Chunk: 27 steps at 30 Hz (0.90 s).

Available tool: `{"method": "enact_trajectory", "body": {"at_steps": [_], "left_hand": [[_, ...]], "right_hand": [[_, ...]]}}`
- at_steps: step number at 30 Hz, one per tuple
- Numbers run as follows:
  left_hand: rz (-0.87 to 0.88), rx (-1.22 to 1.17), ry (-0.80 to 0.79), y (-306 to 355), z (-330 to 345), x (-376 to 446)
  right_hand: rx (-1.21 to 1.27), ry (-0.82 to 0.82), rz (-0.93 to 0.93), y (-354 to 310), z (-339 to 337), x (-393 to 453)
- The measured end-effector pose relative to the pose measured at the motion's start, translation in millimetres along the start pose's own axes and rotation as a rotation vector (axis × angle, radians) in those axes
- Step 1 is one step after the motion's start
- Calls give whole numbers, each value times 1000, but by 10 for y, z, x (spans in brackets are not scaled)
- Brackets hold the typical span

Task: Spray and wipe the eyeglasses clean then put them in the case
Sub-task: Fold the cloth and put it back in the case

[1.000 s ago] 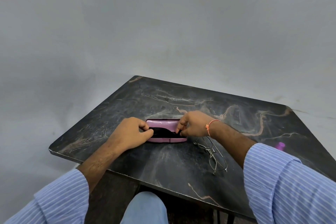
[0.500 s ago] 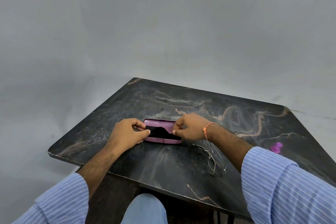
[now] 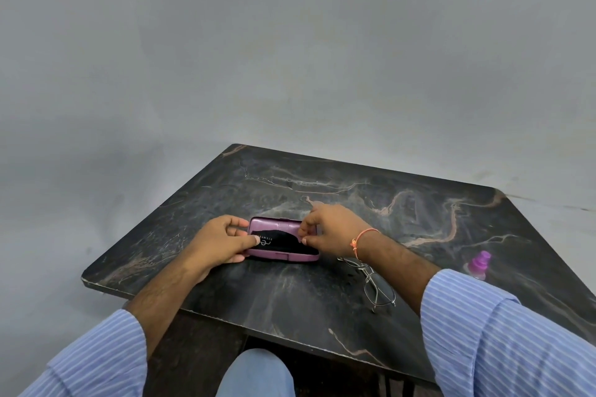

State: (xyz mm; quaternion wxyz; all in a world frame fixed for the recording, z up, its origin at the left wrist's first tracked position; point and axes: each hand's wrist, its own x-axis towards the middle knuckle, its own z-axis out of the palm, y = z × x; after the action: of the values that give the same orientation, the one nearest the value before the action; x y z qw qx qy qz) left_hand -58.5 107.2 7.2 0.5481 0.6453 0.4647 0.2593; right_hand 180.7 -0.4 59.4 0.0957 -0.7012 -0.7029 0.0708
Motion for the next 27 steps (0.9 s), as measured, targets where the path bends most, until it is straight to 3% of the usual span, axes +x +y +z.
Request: {"method": "enact_trajectory", "body": {"at_steps": [2, 5, 8, 11, 23, 27], "left_hand": [[103, 252, 36, 30, -12, -45], [411, 635, 120, -1, -69, -103], [675, 768, -13, -97, -166, -134], [747, 938, -64, -209, -199, -131], [841, 812, 110, -449, -166, -148], [843, 786, 98, -459, -160, -160]], "right_hand": [[2, 18, -6, -13, -18, -25], [-22, -17, -38, -32, -47, -79], [-169, -117, -50, -76, -43, -125], [-323, -157, -80, -112, 6, -141], [-351, -75, -164, -148, 44, -236], [-312, -48, -151, -131, 53, -278]]}}
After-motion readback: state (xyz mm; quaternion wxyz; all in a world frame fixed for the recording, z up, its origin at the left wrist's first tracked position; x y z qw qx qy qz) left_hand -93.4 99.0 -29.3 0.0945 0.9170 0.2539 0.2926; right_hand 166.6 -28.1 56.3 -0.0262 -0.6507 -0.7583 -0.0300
